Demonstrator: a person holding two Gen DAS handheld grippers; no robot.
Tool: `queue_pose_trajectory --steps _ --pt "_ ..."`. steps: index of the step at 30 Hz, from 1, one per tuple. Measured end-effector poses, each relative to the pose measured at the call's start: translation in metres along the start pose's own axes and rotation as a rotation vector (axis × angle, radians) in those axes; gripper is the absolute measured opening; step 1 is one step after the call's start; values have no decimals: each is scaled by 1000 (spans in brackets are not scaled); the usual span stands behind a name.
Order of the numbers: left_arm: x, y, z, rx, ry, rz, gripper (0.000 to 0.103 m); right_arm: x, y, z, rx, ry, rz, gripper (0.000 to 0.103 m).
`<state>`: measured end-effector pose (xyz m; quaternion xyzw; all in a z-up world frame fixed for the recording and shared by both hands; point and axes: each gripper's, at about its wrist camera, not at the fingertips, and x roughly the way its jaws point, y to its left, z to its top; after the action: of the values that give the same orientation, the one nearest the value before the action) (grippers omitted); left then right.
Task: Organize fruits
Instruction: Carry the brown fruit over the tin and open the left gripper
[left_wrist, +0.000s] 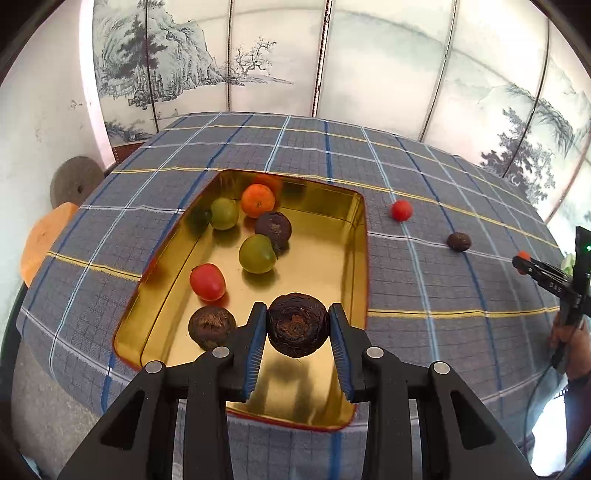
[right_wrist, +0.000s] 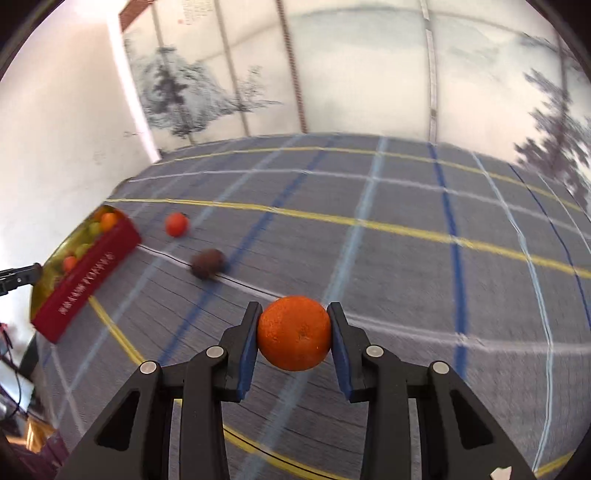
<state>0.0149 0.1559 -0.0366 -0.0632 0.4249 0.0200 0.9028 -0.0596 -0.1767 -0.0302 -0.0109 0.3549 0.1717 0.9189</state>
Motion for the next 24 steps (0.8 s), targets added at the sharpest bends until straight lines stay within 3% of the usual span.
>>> queue_pose_trajectory --steps 24 --pt "42 1 1 46 24 96 36 5 -8 -5 36 20 -33 33"
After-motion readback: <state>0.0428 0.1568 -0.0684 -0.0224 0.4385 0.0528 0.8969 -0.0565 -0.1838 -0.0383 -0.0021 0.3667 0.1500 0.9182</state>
